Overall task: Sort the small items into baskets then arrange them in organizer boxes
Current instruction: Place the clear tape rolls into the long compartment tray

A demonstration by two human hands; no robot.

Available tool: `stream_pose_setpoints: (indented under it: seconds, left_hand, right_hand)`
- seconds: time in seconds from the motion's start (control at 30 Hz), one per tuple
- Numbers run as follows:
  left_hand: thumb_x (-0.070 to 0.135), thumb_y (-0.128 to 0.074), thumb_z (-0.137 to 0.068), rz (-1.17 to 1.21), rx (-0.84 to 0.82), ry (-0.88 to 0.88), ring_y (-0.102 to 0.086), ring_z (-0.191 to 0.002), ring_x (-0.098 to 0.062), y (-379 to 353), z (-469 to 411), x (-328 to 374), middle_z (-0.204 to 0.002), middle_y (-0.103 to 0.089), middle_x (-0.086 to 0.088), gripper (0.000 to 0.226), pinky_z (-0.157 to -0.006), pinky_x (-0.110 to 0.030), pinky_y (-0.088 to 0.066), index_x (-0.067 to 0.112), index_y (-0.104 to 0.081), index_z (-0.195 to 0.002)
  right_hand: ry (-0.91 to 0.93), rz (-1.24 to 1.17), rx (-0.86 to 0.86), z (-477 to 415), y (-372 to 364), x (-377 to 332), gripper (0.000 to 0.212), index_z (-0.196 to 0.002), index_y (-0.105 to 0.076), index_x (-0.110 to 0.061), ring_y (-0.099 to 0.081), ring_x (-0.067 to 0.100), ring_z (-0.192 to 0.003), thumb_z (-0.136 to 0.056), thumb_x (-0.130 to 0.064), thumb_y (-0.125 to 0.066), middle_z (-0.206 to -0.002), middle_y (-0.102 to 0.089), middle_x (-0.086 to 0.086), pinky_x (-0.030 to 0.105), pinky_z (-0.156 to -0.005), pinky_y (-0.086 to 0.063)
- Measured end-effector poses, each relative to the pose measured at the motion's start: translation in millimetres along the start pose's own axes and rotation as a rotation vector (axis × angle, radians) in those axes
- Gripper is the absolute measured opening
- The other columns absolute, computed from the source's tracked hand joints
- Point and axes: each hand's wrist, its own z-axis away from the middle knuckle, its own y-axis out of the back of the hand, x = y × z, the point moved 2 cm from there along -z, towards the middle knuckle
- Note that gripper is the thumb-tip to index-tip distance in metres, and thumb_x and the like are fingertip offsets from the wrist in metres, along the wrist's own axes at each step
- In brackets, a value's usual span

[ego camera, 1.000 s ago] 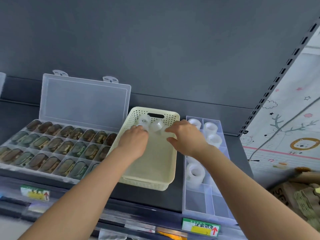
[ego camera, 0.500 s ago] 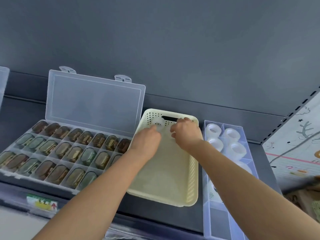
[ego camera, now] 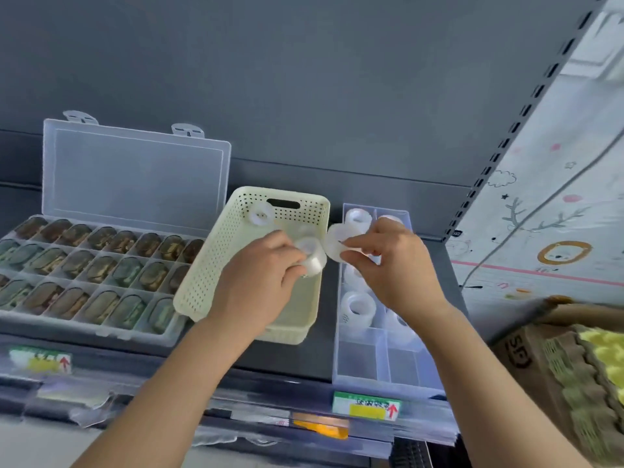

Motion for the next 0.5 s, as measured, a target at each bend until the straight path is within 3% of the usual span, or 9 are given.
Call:
stream_pose_setpoints:
  seconds: [0.2, 0.37, 0.5]
  left_hand:
    - [0.010, -0.073, -0.080, -0.005, -0.091, -0.166, -0.058, -0.070, -0.017, -7, 41, 57, -0.084, -0.061, 0.003, 0.004, -0.050, -0.030, -0.047, 0.014, -0.073, -0.083]
    - [0.010, -0.074, -0.079, -0.056, -0.221, -0.215, -0.055, -0.066, -0.016, -27, 55, 76, -0.076, -0.058, 0.004, 0.007, -0.044, -0.035, -0.048, 0.013, -0.071, -0.073]
    - [0.017, -0.060, -0.091, -0.090, -0.366, -0.181, -0.054, -0.080, -0.014, -41, 55, 81, -0.088, -0.057, 0.004, 0.013, -0.060, -0.030, -0.045, 0.017, -0.073, -0.089]
  right_hand:
    - [0.011, -0.050, -0.044, 73, 48, 20, 0.014, -0.089, -0.077, -0.020, -0.048, 0.011, -0.066, -0.076, -0.016, -0.078, -0.072, -0.050, -0.007, 0.013, -0.058, -0.032]
    - [-0.008, -0.011, -0.193, 107, 65, 33, 0.010, -0.086, -0.076, -0.022, -0.050, 0.008, -0.062, -0.076, -0.018, -0.077, -0.068, -0.053, -0.010, 0.027, -0.058, -0.047]
    - [-0.076, 0.074, -0.356, 118, 64, 37, 0.013, -0.093, -0.075, -0.025, -0.049, 0.009, -0.067, -0.084, -0.028, -0.067, -0.071, -0.051, -0.013, 0.024, -0.066, -0.041]
